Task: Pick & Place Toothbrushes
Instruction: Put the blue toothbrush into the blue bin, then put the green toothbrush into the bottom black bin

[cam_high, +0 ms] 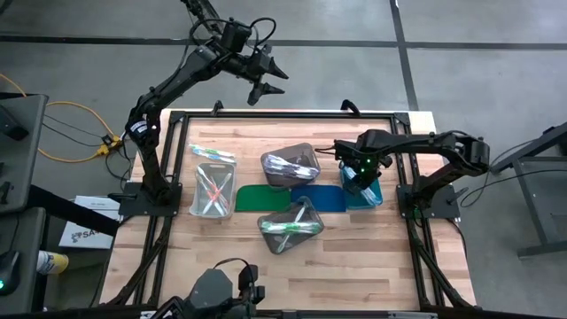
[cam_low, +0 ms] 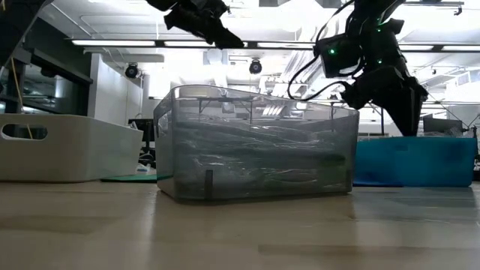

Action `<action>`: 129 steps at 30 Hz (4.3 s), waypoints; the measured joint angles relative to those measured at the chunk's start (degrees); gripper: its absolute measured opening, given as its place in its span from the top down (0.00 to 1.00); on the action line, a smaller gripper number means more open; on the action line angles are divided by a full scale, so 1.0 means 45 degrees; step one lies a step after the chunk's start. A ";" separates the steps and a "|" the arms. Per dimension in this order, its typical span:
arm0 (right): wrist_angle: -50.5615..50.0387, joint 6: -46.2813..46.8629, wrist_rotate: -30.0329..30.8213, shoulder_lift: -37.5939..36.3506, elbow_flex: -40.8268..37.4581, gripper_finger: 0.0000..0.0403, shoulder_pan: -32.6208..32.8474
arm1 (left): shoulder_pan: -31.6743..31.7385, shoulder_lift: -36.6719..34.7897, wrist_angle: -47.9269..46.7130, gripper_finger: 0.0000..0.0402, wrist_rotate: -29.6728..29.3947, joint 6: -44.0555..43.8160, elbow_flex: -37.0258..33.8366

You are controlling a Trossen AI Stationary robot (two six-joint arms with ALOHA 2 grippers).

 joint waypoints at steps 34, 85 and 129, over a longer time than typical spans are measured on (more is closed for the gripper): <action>0.3352 0.1931 0.2422 -0.6337 0.0010 0.76 0.0889 | -0.0039 -0.1389 -0.9490 0.45 -0.3867 0.2450 0.1350; 0.7297 0.0009 0.4412 -0.6241 0.0010 0.76 0.3716 | 0.3497 -0.3789 -0.4085 0.45 -0.9447 -0.3235 -1.1984; 0.7310 0.0213 0.4650 -0.6237 0.0010 0.76 0.3725 | -0.0427 -0.1360 -0.1154 0.45 -0.9755 0.4745 -1.1976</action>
